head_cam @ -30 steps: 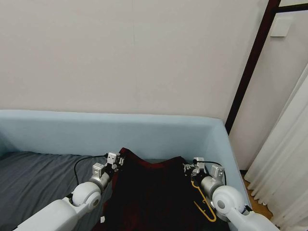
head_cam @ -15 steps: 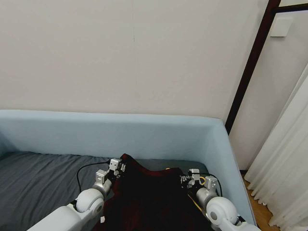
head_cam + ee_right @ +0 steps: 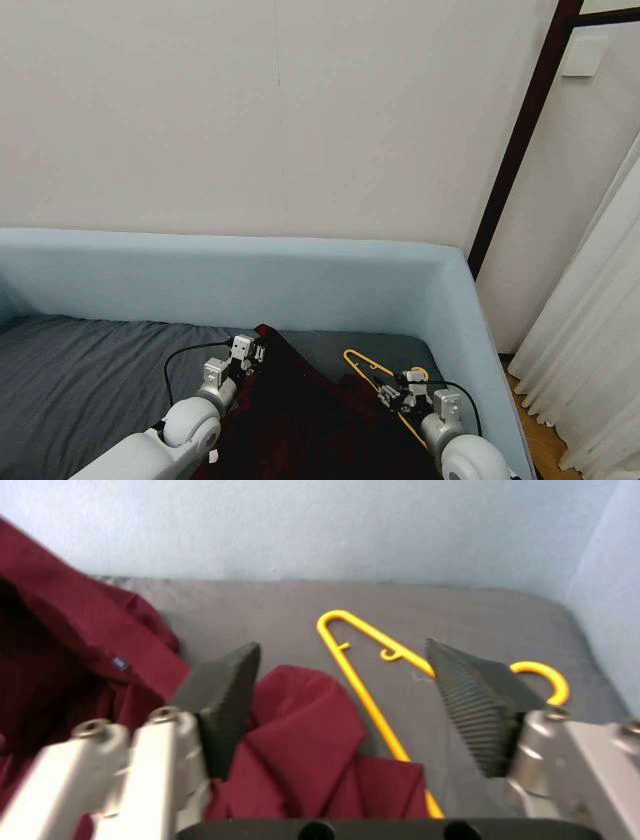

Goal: Pick up the clothes from the sofa and hang them on the clothes hanger.

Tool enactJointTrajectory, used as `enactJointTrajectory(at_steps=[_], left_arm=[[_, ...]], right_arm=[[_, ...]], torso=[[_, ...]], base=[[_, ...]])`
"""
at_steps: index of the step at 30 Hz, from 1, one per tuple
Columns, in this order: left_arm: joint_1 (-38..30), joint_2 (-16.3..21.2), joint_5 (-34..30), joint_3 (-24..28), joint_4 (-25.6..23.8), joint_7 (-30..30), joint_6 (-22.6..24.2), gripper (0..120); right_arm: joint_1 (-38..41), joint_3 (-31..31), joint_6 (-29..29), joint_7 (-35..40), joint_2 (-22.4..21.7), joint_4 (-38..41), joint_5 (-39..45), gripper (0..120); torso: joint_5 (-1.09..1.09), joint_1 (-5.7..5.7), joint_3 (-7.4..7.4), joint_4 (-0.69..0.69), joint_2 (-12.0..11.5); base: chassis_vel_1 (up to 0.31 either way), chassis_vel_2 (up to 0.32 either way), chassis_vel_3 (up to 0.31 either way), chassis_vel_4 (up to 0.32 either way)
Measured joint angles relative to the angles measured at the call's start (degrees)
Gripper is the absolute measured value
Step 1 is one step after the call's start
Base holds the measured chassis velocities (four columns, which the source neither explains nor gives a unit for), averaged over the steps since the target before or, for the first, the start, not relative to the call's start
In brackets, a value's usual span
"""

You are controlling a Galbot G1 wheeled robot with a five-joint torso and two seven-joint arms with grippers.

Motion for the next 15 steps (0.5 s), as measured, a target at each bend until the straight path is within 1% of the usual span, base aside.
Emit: enactJointTrajectory(at_steps=[1,4,5,7,9,10,14,15], left_arm=[[0.0,0.0,0.0,0.0,0.0,0.0,0.0,0],[0.8,-0.1,0.0,-0.3,-0.7,-0.1,0.0,0],[0.8,-0.1,0.0,-0.3,-0.7,-0.1,0.0,0],[1.5,0.1,0.3,-0.6,-1.3,-0.1,0.0,0],[2.1,0.4,0.4,-0.8,-2.0,-0.1,0.0,0],[2.1,0.4,0.4,-0.8,-2.0,-0.1,0.0,0],[2.8,0.8,0.6,-1.2,-2.8,-0.1,0.0,0],[2.8,0.8,0.6,-1.2,-2.8,-0.1,0.0,0]], right_arm=[[-0.3,0.6,0.1,-0.4,-0.6,-0.2,0.5,75],[-0.6,1.9,0.7,-2.4,-1.5,-4.3,1.7,91],[-0.6,1.9,0.7,-2.4,-1.5,-4.3,1.7,91],[-0.3,2.2,0.6,-4.7,-1.4,-8.5,2.4,97],[0.8,1.9,0.4,-7.2,-1.1,-12.2,1.9,100],[0.8,1.9,0.4,-7.2,-1.1,-12.2,1.9,100],[4.7,-0.6,-0.3,-9.9,0.3,-19.0,-1.7,100],[4.7,-0.6,-0.3,-9.9,0.3,-19.0,-1.7,100]], torso=[[0.0,0.0,0.0,0.0,0.0],[0.0,0.0,0.0,-0.01,0.0],[0.0,0.0,0.0,-0.01,0.0],[0.02,0.0,0.0,-0.01,0.0],[-0.01,0.0,0.0,-0.01,0.0],[-0.01,0.0,0.0,-0.01,0.0],[0.0,0.0,0.0,0.01,0.0],[0.0,0.0,0.0,0.01,0.0]], base=[[0.0,0.0,0.0,0.0],[0.0,0.0,0.0,0.0],[0.0,0.0,0.0,0.0],[0.0,0.0,0.0,0.0],[0.0,0.0,0.0,0.0],[0.0,0.0,0.0,0.0],[0.0,0.0,0.0,0.0],[0.0,0.0,0.0,0.0]])
